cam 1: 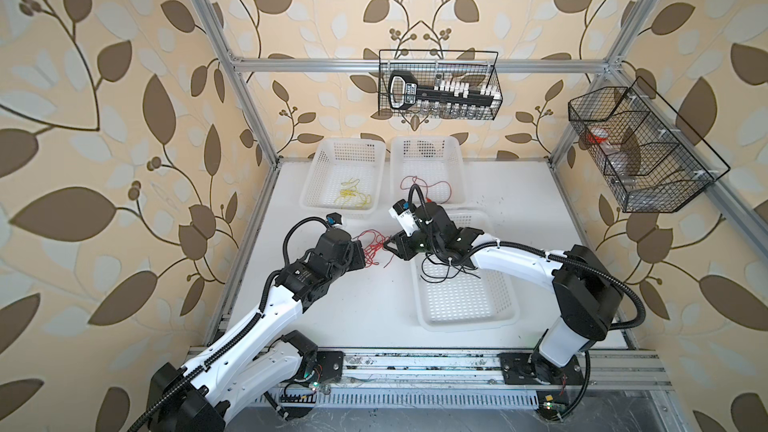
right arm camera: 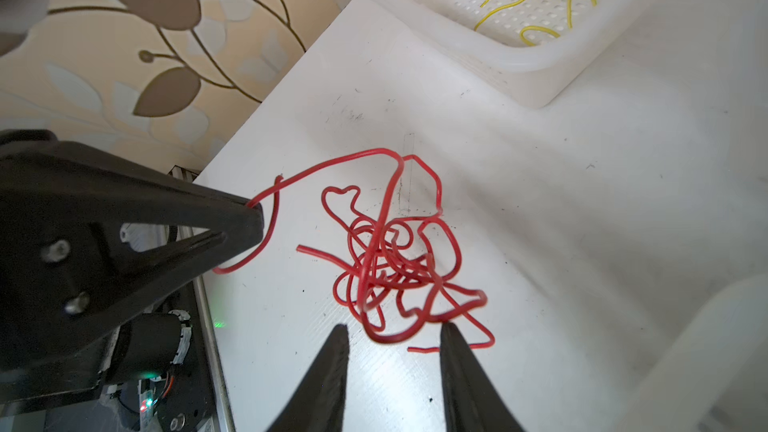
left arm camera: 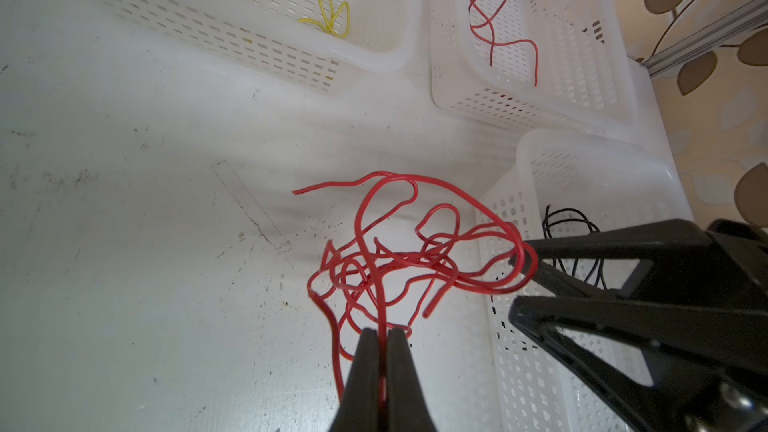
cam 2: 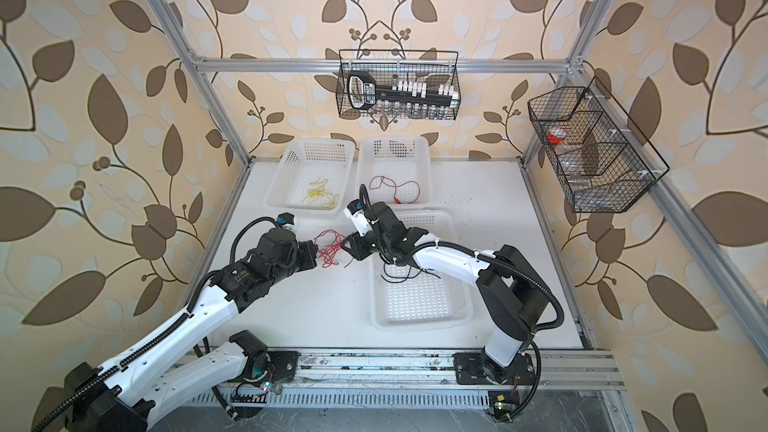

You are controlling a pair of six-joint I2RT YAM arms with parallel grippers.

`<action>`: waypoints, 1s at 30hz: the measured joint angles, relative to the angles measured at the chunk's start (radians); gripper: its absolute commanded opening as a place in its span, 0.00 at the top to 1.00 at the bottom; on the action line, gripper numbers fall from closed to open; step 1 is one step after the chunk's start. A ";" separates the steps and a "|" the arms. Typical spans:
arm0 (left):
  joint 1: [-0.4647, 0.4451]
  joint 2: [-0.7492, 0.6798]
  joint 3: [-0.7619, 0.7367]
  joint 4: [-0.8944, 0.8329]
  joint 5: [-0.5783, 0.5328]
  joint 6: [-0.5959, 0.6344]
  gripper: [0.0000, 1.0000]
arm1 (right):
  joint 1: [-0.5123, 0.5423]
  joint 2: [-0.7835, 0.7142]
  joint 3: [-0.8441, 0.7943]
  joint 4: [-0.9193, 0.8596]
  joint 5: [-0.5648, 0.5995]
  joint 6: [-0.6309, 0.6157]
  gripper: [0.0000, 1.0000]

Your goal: Untangle the cables

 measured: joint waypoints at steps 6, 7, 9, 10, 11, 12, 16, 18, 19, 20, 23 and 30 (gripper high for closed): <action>0.000 -0.001 0.000 0.011 0.003 0.000 1.00 | 0.000 0.009 0.010 0.013 -0.015 0.018 0.76; 0.000 -0.001 0.000 0.012 0.003 0.000 1.00 | 0.000 0.011 0.014 0.015 -0.018 0.019 0.79; 0.000 -0.001 0.000 0.015 0.004 0.000 1.00 | 0.000 0.016 0.023 0.019 -0.019 0.023 0.84; 0.000 -0.001 0.000 0.017 0.004 0.000 1.00 | 0.000 0.018 0.026 0.023 -0.021 0.024 0.86; 0.000 -0.001 0.000 0.018 0.004 0.000 1.00 | 0.000 0.019 0.028 0.024 -0.023 0.023 0.89; 0.000 -0.001 0.000 0.019 0.004 0.000 1.00 | 0.000 0.019 0.031 0.026 -0.023 0.024 0.92; 0.000 -0.001 0.000 0.019 0.004 0.000 1.00 | 0.000 0.024 0.034 0.031 -0.025 0.018 1.00; 0.000 -0.005 0.000 0.019 0.003 0.000 1.00 | -0.001 0.025 0.034 0.031 -0.026 0.016 1.00; 0.000 -0.008 0.000 0.019 0.003 0.000 1.00 | -0.001 0.025 0.034 0.031 -0.025 0.014 1.00; 0.000 -0.013 0.000 0.019 0.002 0.000 1.00 | -0.003 0.025 0.034 0.031 -0.023 0.013 1.00; 0.000 -0.029 0.000 0.018 -0.007 -0.001 1.00 | -0.009 0.025 0.032 0.033 -0.018 0.006 1.00; 0.000 -0.039 0.000 -0.019 -0.082 -0.008 1.00 | -0.051 0.005 -0.021 0.032 0.003 -0.010 1.00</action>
